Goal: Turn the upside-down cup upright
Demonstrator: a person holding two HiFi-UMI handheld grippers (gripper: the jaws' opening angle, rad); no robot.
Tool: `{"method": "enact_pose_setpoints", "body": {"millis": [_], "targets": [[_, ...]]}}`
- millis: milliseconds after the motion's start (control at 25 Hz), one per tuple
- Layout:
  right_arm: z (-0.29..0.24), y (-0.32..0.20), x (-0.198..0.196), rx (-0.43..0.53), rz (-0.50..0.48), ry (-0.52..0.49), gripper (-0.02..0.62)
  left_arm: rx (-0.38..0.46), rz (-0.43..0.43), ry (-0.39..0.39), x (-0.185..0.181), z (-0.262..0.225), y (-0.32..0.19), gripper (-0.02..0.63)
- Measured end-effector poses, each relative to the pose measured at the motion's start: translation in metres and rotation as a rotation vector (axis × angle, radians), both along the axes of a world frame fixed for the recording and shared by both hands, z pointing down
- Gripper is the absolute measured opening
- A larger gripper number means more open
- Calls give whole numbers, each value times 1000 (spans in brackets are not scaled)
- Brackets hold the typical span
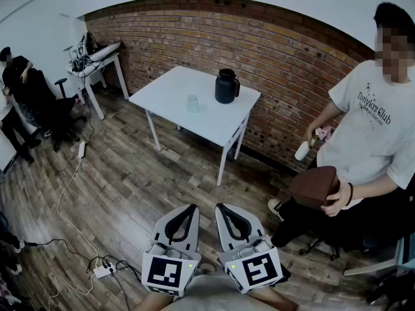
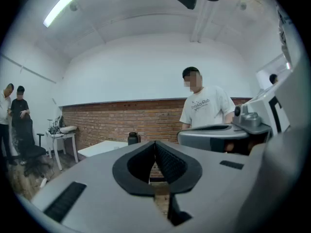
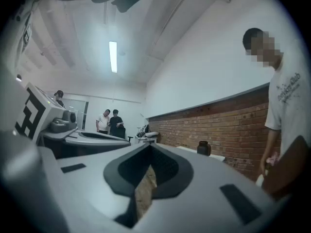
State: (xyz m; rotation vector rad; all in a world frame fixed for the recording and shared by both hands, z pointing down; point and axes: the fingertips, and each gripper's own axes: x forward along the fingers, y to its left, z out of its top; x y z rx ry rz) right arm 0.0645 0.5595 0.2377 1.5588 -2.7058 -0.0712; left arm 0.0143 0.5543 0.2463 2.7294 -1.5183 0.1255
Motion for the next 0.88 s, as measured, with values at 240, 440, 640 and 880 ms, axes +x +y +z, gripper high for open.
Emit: {"method": "enact_pose_setpoints", "body": {"millis": [240,440,640,880], "targets": [[5,-2,0,-15,-13,4,6,0,-8,-8,1,2,-2,11],[8,-9,2,-18,-23,3,6,4,-10,-14,3,5,-9,11],[8,-18,12,-17,-14,-25,6,6,-6,-15,7,6,-18,11],[16,-37,24,-44,-5,-49,6,-22,-49,-10,0,15,-33,11]]}}
